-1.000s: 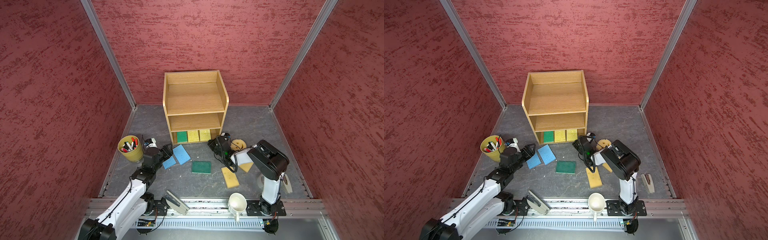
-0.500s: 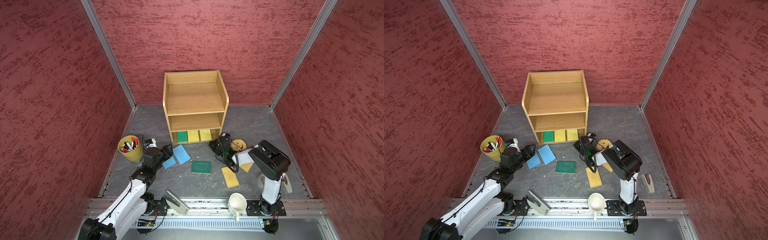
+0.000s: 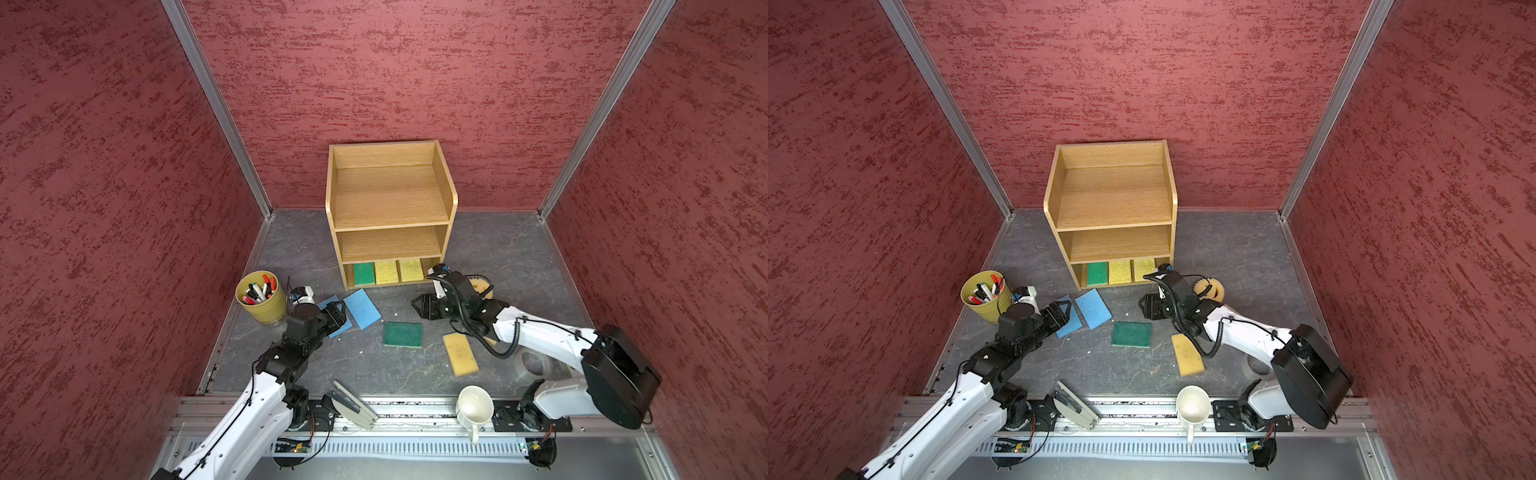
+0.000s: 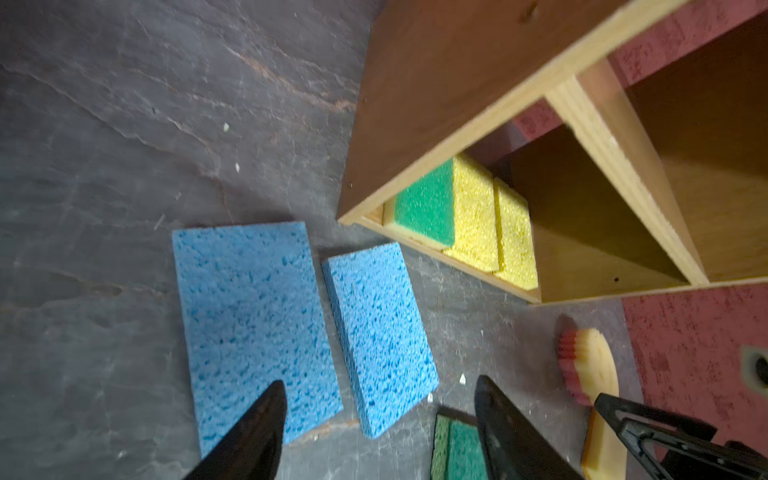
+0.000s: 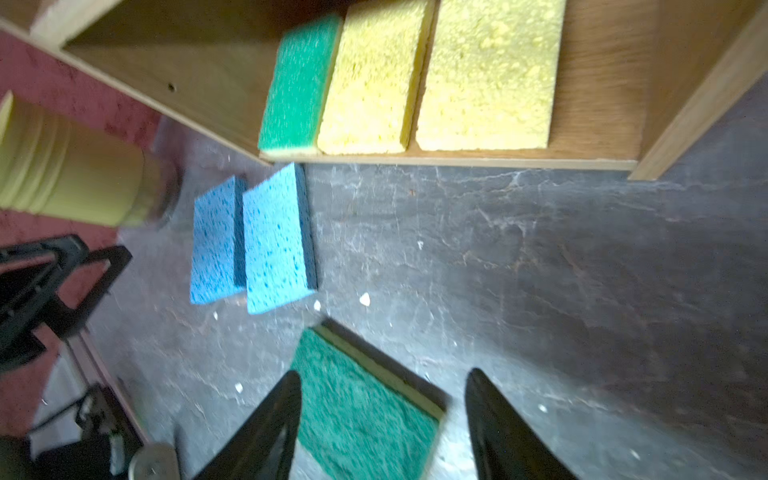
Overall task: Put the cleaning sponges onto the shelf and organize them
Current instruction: 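Move the right gripper to the green scouring pad while the left gripper reaches toward it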
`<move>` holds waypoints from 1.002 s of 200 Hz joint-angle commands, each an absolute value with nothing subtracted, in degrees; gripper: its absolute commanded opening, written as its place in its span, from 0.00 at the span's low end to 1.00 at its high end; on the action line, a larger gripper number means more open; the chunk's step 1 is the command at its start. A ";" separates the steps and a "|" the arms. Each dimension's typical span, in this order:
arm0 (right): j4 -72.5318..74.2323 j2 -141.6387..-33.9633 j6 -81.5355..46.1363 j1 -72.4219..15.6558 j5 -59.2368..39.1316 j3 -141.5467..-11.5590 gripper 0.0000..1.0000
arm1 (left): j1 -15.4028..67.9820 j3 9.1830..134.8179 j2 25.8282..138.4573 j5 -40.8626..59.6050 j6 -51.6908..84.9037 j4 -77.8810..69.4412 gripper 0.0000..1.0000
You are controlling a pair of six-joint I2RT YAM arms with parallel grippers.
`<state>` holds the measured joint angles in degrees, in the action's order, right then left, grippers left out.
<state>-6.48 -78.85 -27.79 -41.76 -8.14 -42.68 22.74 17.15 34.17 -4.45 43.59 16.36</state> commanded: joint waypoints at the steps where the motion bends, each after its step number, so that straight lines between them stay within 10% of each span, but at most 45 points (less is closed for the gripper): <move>1: -17.60 -76.97 -15.58 -42.54 -13.16 -40.95 0.73 | 27.97 17.81 32.08 -10.05 46.35 23.67 0.71; 34: -18.28 -78.27 -15.12 -44.97 -9.86 -41.97 0.78 | 37.41 15.86 30.00 -15.42 54.16 27.57 0.71; 41: -17.22 -79.14 -15.99 -45.17 -9.59 -41.98 0.98 | 40.06 15.65 30.01 -17.07 55.90 28.27 0.71; 101: 0.12 -82.88 -24.27 -46.31 -6.48 -35.11 0.96 | 55.31 16.68 37.21 -28.22 64.82 27.59 0.73; 138: 8.52 -89.05 -28.86 -46.32 -6.82 -35.10 0.78 | 56.45 17.50 44.73 -27.36 64.76 21.01 0.72; 175: 13.63 -93.59 -33.33 -46.29 -13.50 -35.67 0.29 | 56.29 17.32 47.87 -27.13 64.42 17.23 0.72; 200: 12.49 -91.15 -34.66 -46.32 -13.13 -33.83 0.13 | 55.60 17.19 48.67 -26.74 64.20 16.14 0.73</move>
<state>11.60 -92.73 -31.59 -46.02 -11.62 -35.51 56.21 16.45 48.21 -25.91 64.18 19.09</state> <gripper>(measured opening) 0.172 0.724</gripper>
